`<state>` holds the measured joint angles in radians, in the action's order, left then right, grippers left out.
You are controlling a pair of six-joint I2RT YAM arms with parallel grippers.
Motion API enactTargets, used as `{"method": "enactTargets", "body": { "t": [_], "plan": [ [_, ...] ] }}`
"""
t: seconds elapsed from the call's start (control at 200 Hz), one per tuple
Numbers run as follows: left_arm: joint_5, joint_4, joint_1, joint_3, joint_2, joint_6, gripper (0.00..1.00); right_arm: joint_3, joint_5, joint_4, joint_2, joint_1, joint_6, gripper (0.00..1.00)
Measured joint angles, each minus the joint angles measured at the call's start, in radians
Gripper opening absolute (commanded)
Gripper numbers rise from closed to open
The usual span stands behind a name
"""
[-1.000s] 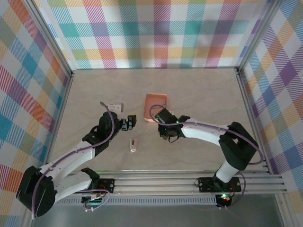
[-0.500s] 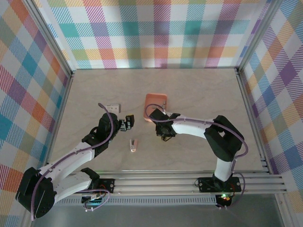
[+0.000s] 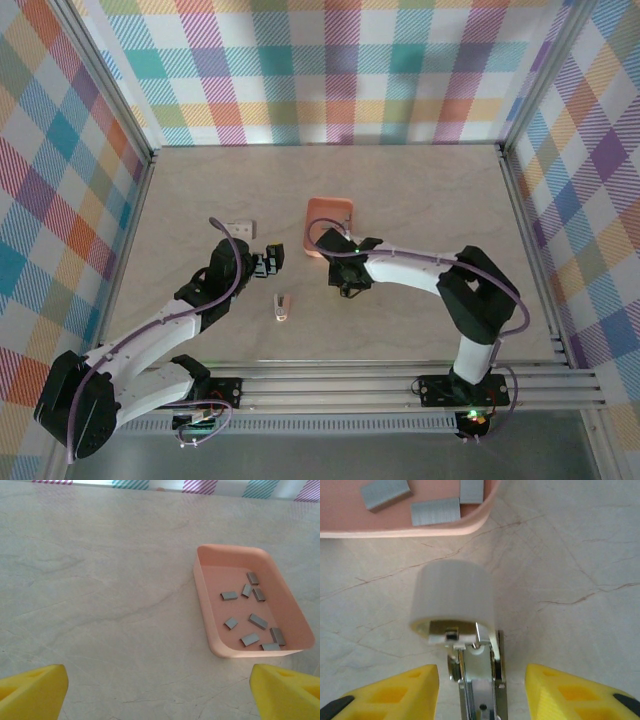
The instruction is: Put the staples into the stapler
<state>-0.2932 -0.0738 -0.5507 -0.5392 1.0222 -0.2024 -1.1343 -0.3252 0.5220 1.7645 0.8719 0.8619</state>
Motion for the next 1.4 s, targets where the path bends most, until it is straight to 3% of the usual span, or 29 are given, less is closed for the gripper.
{"method": "enactTargets", "body": {
  "t": [0.28,0.59,0.76,1.405],
  "plan": [
    [0.026,0.027,0.000,0.000,0.016,-0.043,0.93,0.000,0.017,0.027,-0.160,-0.003,-0.062,0.46],
    [0.092,0.082,0.000,0.000,0.028,-0.125,0.92,0.078,0.247,-0.023,-0.210,-0.132,-0.117,0.50],
    [0.092,0.084,0.000,0.010,0.024,-0.154,0.92,0.155,0.345,-0.068,-0.170,-0.209,-0.116,0.51],
    [0.090,0.099,0.000,0.020,0.009,-0.171,0.92,0.172,0.478,-0.246,-0.048,-0.204,-0.092,0.46]
  ]
}}
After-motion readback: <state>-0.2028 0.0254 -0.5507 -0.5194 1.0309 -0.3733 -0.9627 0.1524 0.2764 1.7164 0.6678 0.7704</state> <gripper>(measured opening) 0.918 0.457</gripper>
